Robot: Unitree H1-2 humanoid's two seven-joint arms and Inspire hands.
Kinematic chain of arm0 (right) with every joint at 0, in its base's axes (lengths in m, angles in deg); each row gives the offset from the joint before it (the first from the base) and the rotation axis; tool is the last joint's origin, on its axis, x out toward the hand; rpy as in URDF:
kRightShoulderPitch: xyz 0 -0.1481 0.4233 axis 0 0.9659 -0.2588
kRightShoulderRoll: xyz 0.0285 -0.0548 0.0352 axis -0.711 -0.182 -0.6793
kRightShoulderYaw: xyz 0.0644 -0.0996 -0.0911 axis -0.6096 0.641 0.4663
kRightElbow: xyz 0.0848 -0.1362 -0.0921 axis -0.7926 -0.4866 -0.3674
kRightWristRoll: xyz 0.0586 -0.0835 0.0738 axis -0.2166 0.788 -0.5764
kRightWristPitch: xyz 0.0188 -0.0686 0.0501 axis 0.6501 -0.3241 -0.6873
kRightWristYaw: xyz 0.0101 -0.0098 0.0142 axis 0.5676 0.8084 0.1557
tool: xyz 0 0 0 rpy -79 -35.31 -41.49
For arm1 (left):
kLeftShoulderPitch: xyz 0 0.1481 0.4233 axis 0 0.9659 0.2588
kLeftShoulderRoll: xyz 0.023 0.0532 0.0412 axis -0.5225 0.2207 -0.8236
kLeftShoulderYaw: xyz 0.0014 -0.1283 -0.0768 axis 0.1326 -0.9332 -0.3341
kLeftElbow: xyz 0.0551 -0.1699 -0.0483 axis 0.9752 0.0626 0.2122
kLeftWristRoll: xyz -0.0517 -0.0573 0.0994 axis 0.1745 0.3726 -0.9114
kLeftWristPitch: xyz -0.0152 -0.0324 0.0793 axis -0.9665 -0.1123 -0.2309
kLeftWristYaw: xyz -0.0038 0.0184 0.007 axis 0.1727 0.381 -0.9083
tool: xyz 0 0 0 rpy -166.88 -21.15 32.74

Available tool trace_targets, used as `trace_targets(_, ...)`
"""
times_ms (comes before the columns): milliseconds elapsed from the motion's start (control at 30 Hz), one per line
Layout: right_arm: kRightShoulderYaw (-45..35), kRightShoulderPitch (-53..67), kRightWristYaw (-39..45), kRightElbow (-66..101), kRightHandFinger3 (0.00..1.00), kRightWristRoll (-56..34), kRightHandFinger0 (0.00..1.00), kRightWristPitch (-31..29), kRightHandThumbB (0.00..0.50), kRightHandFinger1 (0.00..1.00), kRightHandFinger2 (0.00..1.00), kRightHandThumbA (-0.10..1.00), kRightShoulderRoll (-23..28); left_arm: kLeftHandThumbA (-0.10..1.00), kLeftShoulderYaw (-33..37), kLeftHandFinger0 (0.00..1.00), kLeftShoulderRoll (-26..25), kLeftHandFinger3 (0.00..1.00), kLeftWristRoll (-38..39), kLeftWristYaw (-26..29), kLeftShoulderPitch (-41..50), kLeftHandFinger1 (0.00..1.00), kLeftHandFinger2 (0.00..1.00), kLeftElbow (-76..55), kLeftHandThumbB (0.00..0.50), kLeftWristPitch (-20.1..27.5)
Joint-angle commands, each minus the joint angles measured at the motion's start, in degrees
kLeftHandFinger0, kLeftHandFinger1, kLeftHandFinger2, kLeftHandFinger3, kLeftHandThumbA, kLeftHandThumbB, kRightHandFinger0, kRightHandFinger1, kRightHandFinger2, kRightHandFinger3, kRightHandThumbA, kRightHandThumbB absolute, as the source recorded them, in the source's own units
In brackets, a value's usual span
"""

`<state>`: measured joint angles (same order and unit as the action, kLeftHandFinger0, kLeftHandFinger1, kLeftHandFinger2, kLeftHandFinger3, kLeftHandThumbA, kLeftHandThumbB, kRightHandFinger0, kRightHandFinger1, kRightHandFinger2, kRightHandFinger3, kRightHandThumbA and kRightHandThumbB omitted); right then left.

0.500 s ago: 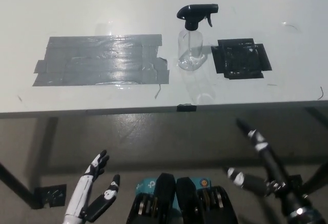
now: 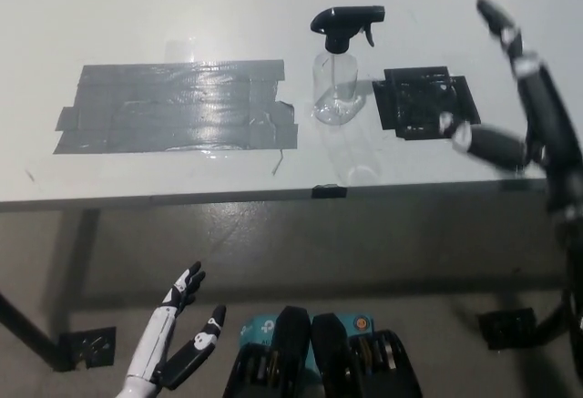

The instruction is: The robot grabs the black lid of the spray bottle on the desk and places it on the black area of the desk

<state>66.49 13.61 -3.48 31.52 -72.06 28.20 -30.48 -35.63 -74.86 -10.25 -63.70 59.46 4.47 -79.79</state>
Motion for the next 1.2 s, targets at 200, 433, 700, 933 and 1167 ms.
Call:
trace_targets(200,7.9,-31.5,18.6,-17.2,1.0,-2.2,1.0,18.2,0.488,1.0,1.0,0.76,7.7,0.65,-0.7,1.0,-0.2,1.0,-1.6,1.2,0.0,1.0,1.0,-2.6,0.109,2.0)
trace_targets(433,12.8,-45.3,24.4,-40.1,1.0,-0.8,1.0,16.4,0.478,1.0,1.0,0.72,4.9,0.63,-1.2,1.0,-0.3,1.0,-1.2,1.5,-0.3,1.0,1.0,-2.2,0.113,2.9)
trace_targets(700,20.4,-56.8,27.6,-63.8,1.0,3.0,1.0,10.3,0.499,1.0,1.0,0.63,-2.1,0.56,-1.2,1.0,-0.1,1.0,-0.3,0.9,1.4,1.0,1.0,-2.9,0.101,3.0)
trace_targets(933,28.9,-62.1,23.1,-79.1,1.0,9.7,1.0,5.1,0.477,1.0,1.0,0.78,-7.2,0.46,-1.3,0.95,0.2,1.0,-0.8,1.1,2.1,1.0,1.0,-4.1,0.116,1.3)
trace_targets(1167,30.9,-62.0,20.9,-86.3,1.0,9.9,1.0,1.1,0.444,1.0,1.0,0.74,-10.0,0.25,-1.4,0.88,1.0,1.0,-2.2,1.9,2.6,1.0,1.0,-4.4,0.125,1.5)
